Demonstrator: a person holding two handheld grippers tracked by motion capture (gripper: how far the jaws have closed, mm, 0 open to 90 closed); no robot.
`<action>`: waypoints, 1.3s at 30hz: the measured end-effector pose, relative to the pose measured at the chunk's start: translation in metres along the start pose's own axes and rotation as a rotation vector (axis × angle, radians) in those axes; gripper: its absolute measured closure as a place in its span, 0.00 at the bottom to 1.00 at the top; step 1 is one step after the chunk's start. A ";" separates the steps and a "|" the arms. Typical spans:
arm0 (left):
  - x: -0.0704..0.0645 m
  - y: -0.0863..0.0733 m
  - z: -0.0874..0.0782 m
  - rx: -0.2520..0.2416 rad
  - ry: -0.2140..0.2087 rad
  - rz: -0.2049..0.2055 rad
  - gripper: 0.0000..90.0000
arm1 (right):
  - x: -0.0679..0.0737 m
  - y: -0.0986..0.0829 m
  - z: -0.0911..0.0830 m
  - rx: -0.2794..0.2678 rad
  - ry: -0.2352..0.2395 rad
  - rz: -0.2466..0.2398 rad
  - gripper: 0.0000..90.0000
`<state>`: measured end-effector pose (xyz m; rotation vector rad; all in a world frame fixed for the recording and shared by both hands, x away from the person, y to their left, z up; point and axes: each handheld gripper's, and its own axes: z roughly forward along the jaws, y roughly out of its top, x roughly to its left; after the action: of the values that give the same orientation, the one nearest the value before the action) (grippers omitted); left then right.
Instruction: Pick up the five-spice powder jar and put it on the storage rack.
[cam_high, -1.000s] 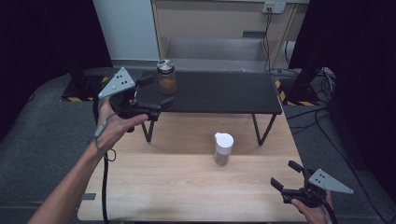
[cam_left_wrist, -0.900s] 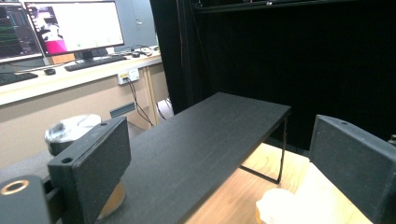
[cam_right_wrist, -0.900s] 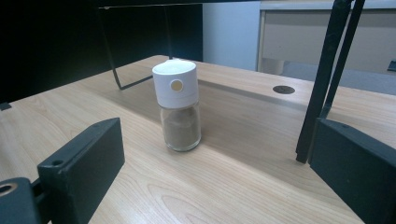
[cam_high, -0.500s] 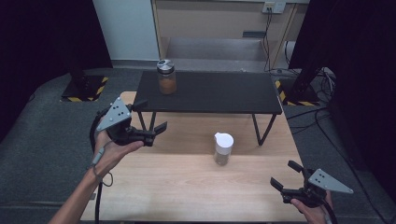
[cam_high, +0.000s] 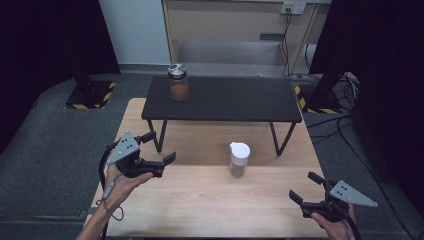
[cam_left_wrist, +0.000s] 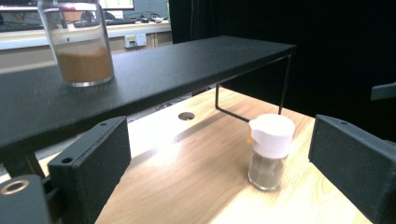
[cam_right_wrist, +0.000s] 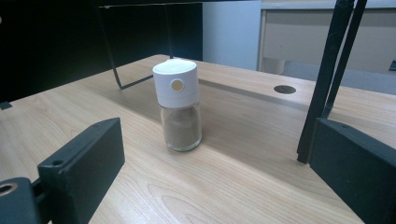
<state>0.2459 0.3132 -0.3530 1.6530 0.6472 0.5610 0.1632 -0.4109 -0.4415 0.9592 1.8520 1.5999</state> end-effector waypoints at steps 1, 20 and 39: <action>0.000 0.000 0.000 0.000 0.000 0.000 0.05 | 0.000 0.000 0.000 0.000 0.000 0.000 0.04; -0.009 -0.050 -0.014 0.039 0.029 -0.040 0.04 | 0.000 0.000 0.000 0.000 -0.001 -0.003 0.05; 0.006 -0.060 -0.018 0.073 -0.077 -0.012 0.03 | -0.001 -0.002 -0.002 -0.023 0.008 -0.007 0.04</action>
<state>0.2317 0.3381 -0.4088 1.7296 0.6268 0.4671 0.1622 -0.4129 -0.4427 0.9372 1.8363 1.6194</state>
